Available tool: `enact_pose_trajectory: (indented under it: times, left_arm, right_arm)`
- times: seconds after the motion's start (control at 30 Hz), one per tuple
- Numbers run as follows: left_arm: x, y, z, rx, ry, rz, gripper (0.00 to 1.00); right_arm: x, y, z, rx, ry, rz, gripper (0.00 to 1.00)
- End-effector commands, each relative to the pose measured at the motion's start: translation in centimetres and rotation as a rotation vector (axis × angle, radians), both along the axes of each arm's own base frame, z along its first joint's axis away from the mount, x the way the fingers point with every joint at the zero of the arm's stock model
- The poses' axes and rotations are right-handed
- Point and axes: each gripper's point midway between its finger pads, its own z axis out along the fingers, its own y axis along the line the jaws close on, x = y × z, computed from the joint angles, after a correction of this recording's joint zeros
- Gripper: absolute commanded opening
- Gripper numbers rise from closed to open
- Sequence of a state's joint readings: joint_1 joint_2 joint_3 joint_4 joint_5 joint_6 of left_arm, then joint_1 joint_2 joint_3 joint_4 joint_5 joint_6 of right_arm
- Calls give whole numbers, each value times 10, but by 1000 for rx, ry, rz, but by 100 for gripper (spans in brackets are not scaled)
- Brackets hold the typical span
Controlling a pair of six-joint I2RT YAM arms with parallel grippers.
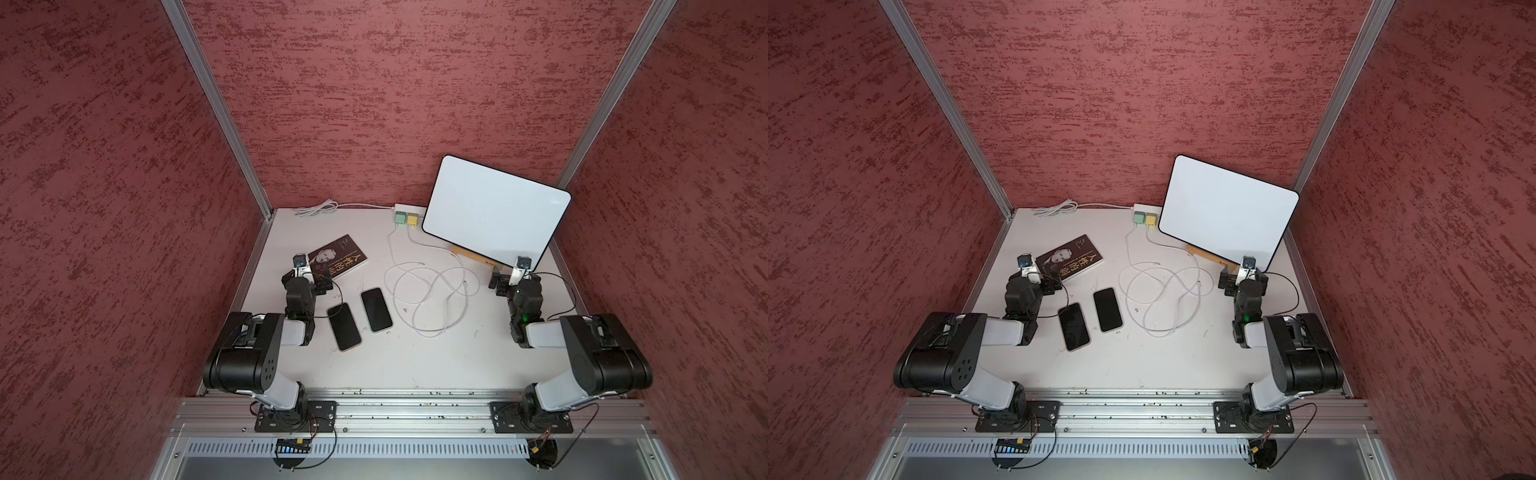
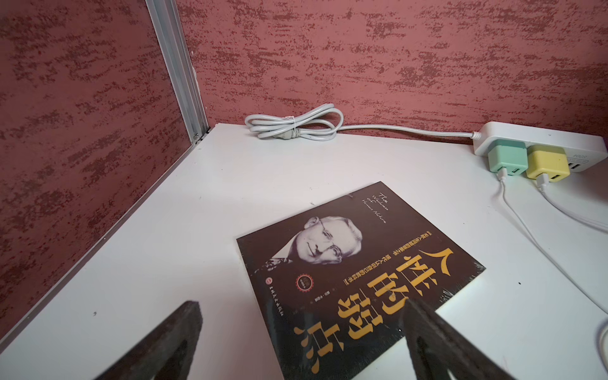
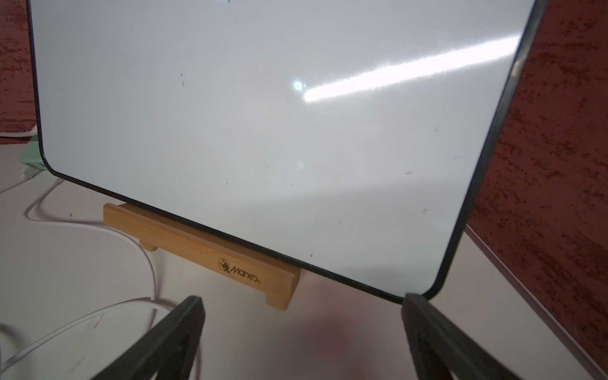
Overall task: Unplug the charging cable from the phone
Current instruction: Reset both arms
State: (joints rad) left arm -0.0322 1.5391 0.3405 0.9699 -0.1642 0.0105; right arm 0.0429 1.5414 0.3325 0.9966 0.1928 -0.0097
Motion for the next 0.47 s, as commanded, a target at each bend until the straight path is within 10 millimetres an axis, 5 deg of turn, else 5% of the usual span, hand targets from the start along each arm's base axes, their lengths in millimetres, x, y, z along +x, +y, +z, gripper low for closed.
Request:
enact_pose_trajectory:
  times: [0.0,0.43]
  left_arm:
    - [0,0,8,18,-34,8,100]
    - [0,1,8,17,-33,9,100]
  right_arm:
    - [9,15,2,10,10,88,99]
    - [11,27,-1,9,33,164,99]
